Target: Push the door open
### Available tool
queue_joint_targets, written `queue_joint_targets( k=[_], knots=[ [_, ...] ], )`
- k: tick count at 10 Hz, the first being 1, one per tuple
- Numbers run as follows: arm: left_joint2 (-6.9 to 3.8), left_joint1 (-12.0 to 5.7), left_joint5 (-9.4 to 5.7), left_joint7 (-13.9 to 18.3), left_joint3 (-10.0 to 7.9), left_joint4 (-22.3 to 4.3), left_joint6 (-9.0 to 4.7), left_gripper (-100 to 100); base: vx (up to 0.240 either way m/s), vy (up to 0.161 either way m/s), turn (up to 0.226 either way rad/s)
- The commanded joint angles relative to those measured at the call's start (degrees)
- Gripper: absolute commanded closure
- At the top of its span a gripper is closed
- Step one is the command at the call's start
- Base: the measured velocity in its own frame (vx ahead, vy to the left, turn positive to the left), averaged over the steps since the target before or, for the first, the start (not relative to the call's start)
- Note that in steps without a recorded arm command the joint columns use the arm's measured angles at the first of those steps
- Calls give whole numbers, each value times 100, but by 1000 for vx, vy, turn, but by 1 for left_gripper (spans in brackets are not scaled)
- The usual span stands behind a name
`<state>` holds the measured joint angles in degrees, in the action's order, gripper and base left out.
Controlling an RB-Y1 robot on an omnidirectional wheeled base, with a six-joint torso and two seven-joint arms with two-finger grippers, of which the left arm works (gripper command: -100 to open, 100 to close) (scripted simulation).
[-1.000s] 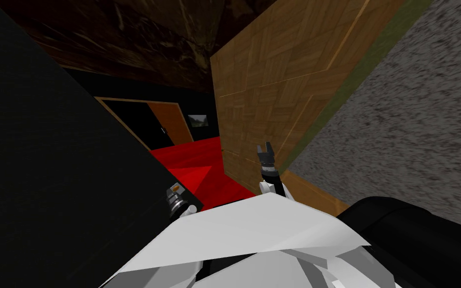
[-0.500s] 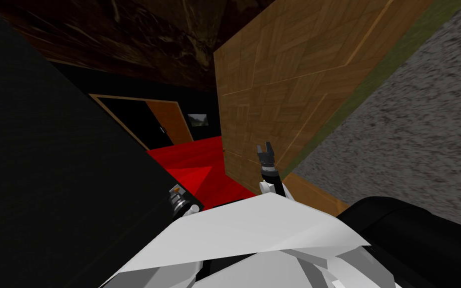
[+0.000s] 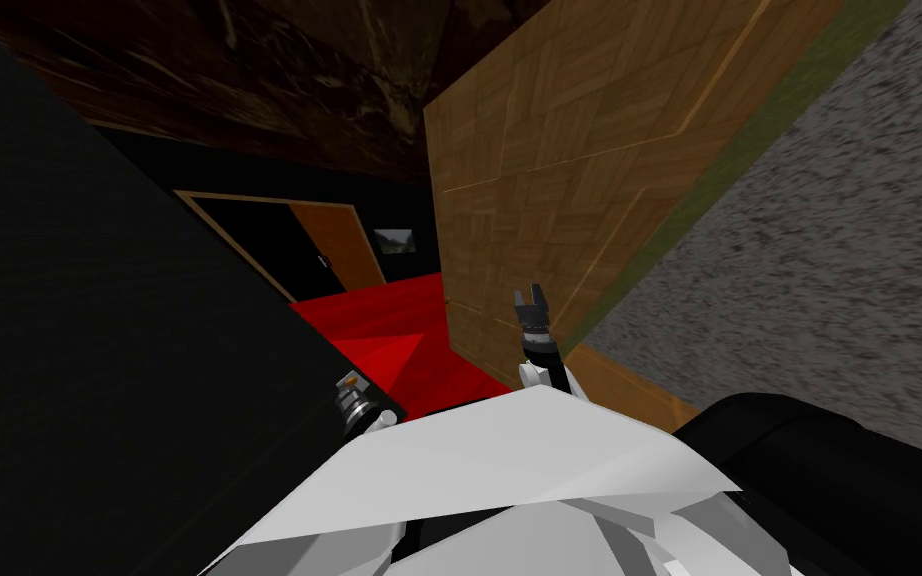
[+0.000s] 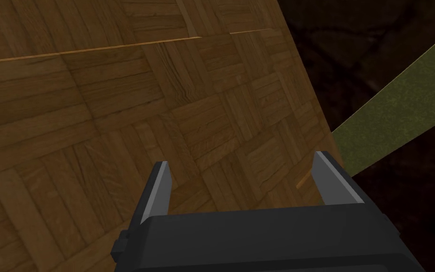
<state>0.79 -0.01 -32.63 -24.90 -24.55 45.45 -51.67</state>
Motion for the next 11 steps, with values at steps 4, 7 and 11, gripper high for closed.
queue_joint_targets(
  k=[4,7,11],
  knots=[
    [-201,-253,-388,-344,-263,-120,-273,100,100,122,-29],
    [-261,-468,-759,-592,-425,-342,-475,-100,14,-6,-102],
    [-154,-782,-1244,-926,-605,-621,-811,-100,-115,-138,-142]
  ],
)
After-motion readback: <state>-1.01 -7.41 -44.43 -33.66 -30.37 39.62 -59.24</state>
